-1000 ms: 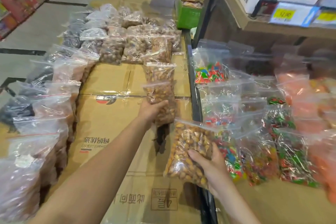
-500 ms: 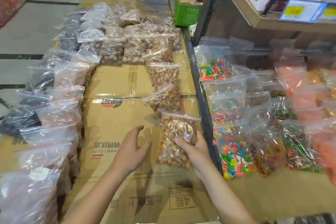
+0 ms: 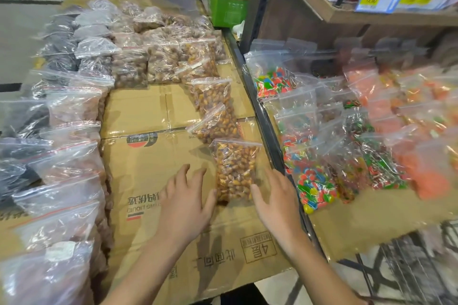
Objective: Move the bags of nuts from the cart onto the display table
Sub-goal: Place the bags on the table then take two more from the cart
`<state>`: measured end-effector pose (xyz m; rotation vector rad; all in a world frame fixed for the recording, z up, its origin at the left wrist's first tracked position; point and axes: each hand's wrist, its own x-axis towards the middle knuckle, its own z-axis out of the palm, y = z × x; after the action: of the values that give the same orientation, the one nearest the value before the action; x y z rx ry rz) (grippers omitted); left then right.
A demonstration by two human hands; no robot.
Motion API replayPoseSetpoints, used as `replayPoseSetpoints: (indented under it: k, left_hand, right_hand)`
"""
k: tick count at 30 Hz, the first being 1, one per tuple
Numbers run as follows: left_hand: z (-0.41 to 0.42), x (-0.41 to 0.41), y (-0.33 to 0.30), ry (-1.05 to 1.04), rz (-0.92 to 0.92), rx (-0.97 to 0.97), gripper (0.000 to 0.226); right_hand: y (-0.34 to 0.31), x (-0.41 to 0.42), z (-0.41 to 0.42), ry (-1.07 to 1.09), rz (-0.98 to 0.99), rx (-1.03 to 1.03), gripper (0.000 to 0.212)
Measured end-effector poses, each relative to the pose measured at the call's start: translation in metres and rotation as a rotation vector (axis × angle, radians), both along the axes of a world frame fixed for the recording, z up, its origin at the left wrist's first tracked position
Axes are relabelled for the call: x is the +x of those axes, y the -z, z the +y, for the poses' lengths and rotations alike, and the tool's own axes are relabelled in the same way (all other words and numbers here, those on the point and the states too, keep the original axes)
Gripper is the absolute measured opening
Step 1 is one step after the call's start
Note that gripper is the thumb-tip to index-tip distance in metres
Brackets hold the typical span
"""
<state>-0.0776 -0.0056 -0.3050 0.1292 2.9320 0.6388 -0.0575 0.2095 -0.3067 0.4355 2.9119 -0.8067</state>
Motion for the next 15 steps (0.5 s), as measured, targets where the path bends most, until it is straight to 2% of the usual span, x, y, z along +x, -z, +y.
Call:
replayPoseSetpoints:
  k: [2,6,15]
  left_hand:
    - [0.009,0.002,-0.001,0.063,0.027,-0.062,0.063]
    - [0.031,0.008,-0.008,0.187,0.055,-0.137,0.066]
    - [0.109,0.046,-0.026,0.456,0.193,-0.206,0.062]
  right_hand:
    - [0.001,0.021,0.003,0.031,-0.056,0.148,0.061]
    - [-0.003,0.061,0.008,0.090,-0.040,0.273,0.059]
    - [-0.015,0.127,0.061,0.225,0.014,0.269,0.062]
